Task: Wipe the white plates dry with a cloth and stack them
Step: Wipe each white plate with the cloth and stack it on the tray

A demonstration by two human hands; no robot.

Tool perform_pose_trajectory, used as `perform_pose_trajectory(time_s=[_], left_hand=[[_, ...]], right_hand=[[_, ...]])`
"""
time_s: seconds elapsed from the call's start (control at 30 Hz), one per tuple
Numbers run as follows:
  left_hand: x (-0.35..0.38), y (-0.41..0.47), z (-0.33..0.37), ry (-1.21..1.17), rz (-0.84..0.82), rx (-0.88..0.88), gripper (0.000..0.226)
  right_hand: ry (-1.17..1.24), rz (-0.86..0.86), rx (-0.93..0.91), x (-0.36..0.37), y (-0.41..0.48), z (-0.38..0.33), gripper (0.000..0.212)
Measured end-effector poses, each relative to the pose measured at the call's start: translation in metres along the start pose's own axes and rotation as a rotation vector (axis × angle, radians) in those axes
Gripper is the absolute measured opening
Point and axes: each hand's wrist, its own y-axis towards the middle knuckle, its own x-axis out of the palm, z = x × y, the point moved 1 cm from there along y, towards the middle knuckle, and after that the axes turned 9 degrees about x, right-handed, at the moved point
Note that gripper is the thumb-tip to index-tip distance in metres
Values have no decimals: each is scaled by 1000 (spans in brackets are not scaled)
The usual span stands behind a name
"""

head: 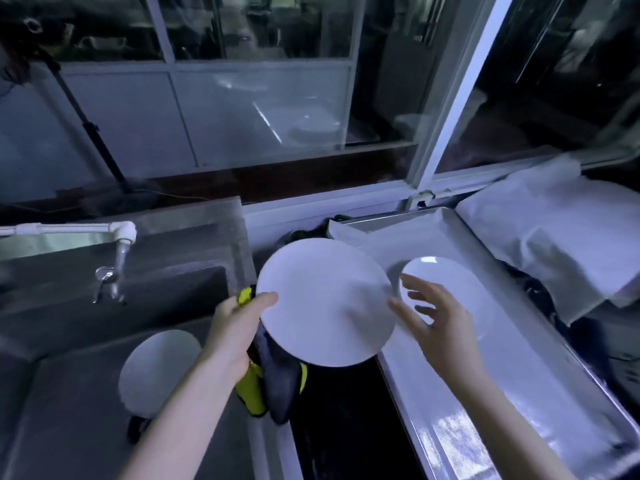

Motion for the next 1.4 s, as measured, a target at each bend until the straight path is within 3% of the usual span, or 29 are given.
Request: perform_pose_trajectory(time_s=[0.07, 0.17, 0.43, 0.53, 0.7, 0.9, 1.4], left_hand=[[28, 2, -10, -1, -29, -25, 7], [68, 8, -30, 23, -60, -21, 3], [173, 24, -70, 140, -155, 81, 24], [201, 34, -80, 229, -226, 74, 19], [237, 53, -95, 407, -319, 44, 37], [259, 68, -114, 562, -349, 68, 37], [271, 55, -125, 957, -287, 287, 49]], right_hand=[[195, -16, 302, -11, 11, 26, 21], [352, -26, 462, -27, 25, 58, 26], [456, 169, 588, -76, 71, 134, 33], [490, 214, 637, -88, 86, 162, 33], [496, 252, 700, -92, 114, 199, 36], [472, 262, 784, -84, 129, 232, 38], [428, 304, 789, -73, 129, 254, 38]])
